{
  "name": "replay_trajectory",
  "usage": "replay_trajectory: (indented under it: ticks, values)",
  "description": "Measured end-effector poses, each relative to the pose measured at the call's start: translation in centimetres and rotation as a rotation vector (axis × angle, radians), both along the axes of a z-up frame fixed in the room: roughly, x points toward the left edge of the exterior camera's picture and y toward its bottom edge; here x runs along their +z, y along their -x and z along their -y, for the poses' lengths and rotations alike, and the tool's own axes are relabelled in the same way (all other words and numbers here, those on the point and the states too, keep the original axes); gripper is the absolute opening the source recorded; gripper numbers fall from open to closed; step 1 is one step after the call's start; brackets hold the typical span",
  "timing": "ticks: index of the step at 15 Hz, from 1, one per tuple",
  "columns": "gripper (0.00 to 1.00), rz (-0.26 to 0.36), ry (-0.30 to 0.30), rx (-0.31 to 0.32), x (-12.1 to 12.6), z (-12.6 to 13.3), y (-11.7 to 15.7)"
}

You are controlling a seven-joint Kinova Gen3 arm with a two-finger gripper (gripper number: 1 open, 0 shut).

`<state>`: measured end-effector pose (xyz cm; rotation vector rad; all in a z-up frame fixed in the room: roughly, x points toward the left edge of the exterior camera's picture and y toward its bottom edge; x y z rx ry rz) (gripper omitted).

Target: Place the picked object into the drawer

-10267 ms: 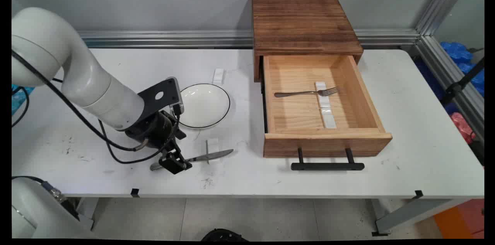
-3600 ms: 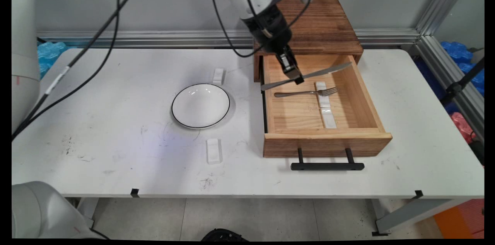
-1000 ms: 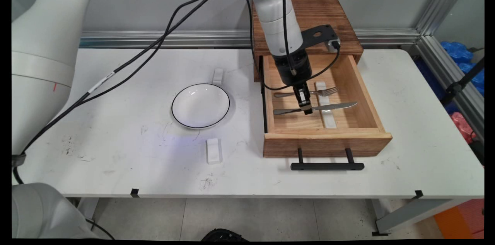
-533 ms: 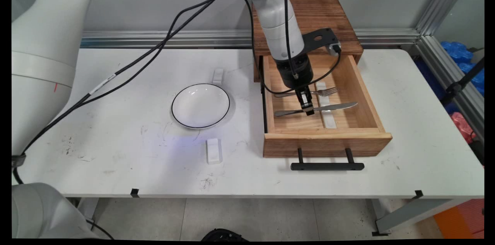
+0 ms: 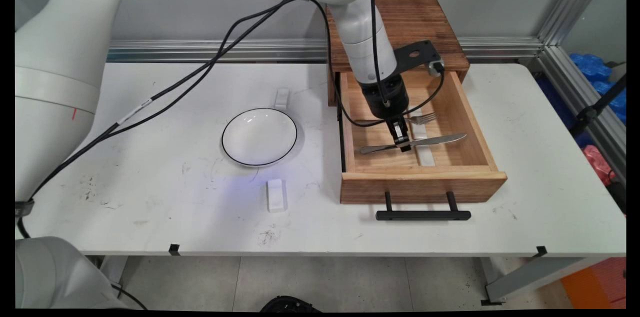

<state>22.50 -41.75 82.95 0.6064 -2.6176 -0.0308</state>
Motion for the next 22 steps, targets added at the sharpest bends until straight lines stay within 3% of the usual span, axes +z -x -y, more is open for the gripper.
replay_trajectory:
  ticks: [22]
  values:
    - [0.00,-0.003,0.015,-0.035,-2.1,-0.3,0.0]
